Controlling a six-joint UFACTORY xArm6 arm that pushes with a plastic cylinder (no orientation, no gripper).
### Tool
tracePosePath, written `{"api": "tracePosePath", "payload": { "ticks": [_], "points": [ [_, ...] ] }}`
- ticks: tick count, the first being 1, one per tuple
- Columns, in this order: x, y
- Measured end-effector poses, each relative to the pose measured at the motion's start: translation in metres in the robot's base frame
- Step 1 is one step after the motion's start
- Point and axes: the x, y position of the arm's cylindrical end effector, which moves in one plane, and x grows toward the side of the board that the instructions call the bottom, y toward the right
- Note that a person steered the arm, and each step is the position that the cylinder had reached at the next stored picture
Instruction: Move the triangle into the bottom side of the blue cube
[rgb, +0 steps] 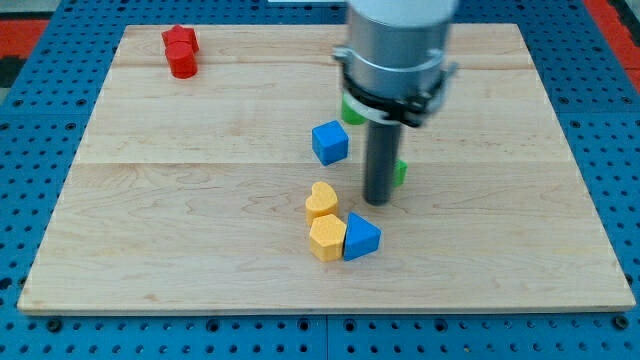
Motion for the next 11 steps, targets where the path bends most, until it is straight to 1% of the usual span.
{"api": "tracePosePath", "payload": {
  "ticks": [1, 2, 3, 4, 5, 6, 7, 10, 11],
  "points": [
    [0.058, 0.039],
    [0.091, 0.007],
    [0.061, -0.02],
    [0.04, -0.02],
    [0.052, -0.018],
    [0.073, -0.02],
    [0.042, -0.04],
    [-0.022, -0.045],
    [-0.05, -0.061]
  ]
}}
